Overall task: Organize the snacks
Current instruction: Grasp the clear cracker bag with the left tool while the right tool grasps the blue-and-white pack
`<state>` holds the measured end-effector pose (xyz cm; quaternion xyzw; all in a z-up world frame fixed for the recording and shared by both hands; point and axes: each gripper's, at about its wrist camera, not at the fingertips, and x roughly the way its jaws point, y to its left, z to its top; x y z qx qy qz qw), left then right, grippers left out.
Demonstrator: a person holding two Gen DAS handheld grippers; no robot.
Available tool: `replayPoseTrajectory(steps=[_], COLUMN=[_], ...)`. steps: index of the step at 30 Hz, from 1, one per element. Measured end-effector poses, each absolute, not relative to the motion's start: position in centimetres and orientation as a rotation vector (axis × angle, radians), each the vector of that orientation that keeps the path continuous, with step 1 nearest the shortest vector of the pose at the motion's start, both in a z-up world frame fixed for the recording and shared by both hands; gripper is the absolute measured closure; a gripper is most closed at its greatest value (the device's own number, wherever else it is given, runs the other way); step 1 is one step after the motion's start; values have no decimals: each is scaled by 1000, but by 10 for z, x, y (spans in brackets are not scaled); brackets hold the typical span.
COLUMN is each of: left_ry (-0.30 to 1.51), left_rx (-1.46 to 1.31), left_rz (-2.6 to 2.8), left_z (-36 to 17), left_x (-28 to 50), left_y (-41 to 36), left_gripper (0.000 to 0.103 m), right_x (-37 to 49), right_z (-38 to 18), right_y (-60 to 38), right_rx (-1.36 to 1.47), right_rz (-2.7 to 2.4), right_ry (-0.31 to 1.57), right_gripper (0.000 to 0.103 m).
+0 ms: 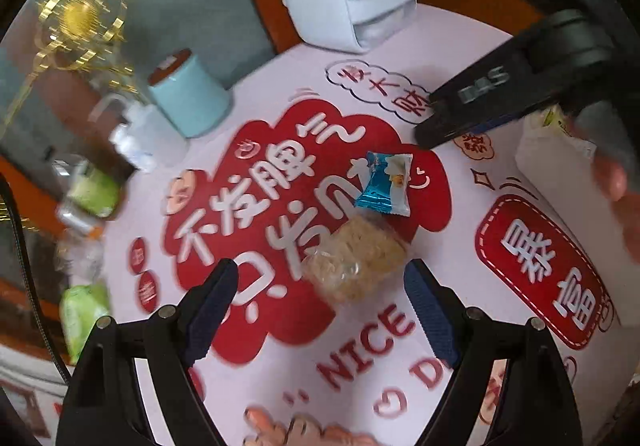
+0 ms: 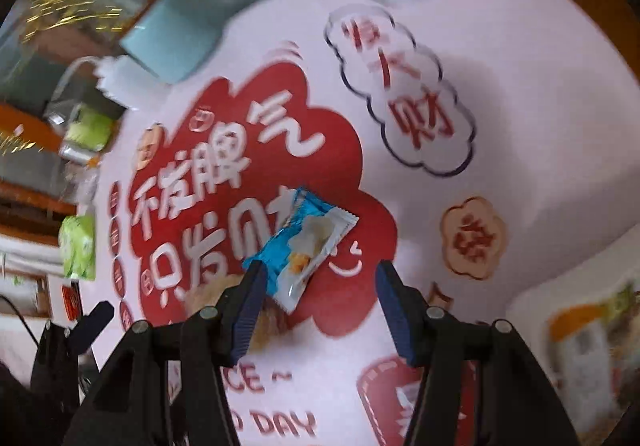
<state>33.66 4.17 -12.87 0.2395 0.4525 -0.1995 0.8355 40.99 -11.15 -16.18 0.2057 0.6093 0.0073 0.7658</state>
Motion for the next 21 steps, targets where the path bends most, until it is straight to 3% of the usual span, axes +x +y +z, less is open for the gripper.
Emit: replayPoseTrajectory(steps=[7, 15, 17, 18, 21], left_ry=[1016, 1031, 1042, 1047, 1052], left_rx=[487, 412, 392, 379, 359], left_rz=[-518, -539, -539, -542, -559], left_z=[-172, -187, -191, -192, -195], left_x=[372, 381, 382, 383, 383], left_y=[45, 58, 62, 63, 64], left_gripper=[19, 19, 19, 19, 19], right_x=[430, 440, 438, 436, 428], right_z=[-189, -189, -189, -187, -187], right_y=[-96, -61, -59, -61, -67], right_rx=[509, 221, 190, 199, 195], right_rz=[-21, -55, -38, -24, -18], right_ry=[1331, 1325, 1312, 1306, 1319], right_gripper=[43, 43, 53, 69, 73])
